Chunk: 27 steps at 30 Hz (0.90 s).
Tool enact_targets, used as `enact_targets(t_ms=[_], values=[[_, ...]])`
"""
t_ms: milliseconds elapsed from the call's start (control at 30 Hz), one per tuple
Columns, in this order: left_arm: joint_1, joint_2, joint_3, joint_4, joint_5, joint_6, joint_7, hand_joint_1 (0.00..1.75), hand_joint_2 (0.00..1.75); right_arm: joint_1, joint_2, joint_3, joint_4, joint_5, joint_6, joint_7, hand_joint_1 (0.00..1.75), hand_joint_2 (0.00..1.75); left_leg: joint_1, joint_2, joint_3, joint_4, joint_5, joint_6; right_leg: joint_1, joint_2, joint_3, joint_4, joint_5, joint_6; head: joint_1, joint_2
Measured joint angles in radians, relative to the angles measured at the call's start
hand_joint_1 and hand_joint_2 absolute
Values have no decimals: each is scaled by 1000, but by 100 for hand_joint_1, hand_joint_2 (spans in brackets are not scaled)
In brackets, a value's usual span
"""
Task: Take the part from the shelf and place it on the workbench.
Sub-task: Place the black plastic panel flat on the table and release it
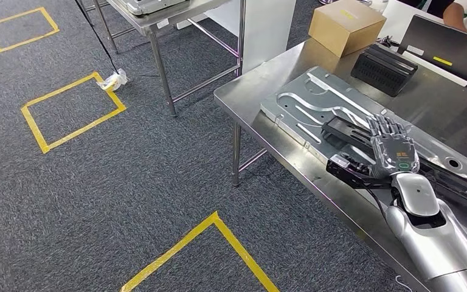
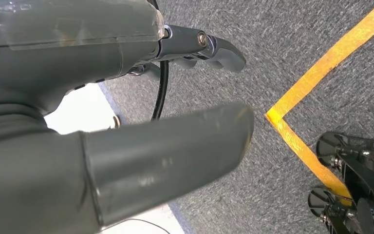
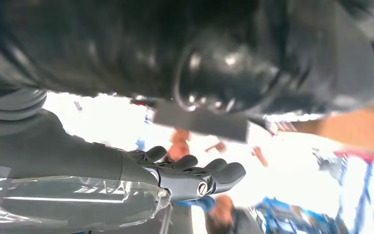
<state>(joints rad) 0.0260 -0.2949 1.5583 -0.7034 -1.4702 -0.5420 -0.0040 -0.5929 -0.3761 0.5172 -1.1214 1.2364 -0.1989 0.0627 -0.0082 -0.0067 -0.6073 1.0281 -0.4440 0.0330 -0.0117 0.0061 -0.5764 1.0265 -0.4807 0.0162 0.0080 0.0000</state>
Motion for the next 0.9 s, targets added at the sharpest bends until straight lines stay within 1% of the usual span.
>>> enact_targets(t_ms=[167, 233, 333, 433, 600, 767, 800, 867, 900], values=[[0, -2, 0, 0, 2, 3, 2, 0, 0, 26, 28, 12, -211, -24, -48, -2, 0, 0, 0, 0, 0, 0, 0, 0, 0, 0, 0, 0, 0, 0, 0, 0], [1, -2, 0, 0, 2, 3, 3, 0, 0, 33, 42, 25, -301, -47, -48, -14, 0, 0, 0, 0, 0, 0, 0, 0, 0, 0, 0, 0, 0, 0, 0, 0], [1, -3, 0, 0, 0, 3, 2, 0, 0, 35, 64, 71, -434, -87, -30, -47, 0, 0, 0, 0, 0, 0, 0, 0, 0, 0, 0, 0, 0, -1, 0, 0], [1, -3, 0, 0, -6, 8, 0, 0, 0, 35, 81, 131, -536, -97, -26, -68, 0, 0, 0, 0, 0, 0, 0, 0, -1, 0, 0, 0, 0, 0, 0, 0], [1, -2, 0, 2, -20, 28, -7, 0, 0, 35, 92, 210, -627, -86, -41, -86, 0, 0, -2, 0, 0, 2, -1, 2, -2, 0, 1, -1, 0, 2, 0, 0], [0, 10, 0, 24, -37, 49, -15, 0, 0, 35, 101, 312, -671, -67, -46, -88, 0, 0, -5, 0, -2, 7, -5, 8, -7, 1, 3, -2, 0, 10, 0, 0], [0, 12, 0, 28, -38, 52, -15, 0, 0, 34, 103, 325, -676, -68, -46, -86, 0, 0, -6, 0, -2, 7, -5, 10, -8, 0, 4, -4, 0, 12, 0, 0], [0, 15, 0, 38, -39, 56, -16, 0, 0, 32, 106, 342, -682, -79, -47, -82, 0, 0, -1, -1, 3, -3, -1, 17, -7, -1, 4, 0, -5, 18, 0, 0], [0, 17, 0, 44, -39, 58, -16, 0, 0, 30, 106, 349, -684, -89, -48, -80, 0, 0, 2, -2, 7, -10, 3, 21, -7, -2, -3, 19, -20, 20, 0, 0]])
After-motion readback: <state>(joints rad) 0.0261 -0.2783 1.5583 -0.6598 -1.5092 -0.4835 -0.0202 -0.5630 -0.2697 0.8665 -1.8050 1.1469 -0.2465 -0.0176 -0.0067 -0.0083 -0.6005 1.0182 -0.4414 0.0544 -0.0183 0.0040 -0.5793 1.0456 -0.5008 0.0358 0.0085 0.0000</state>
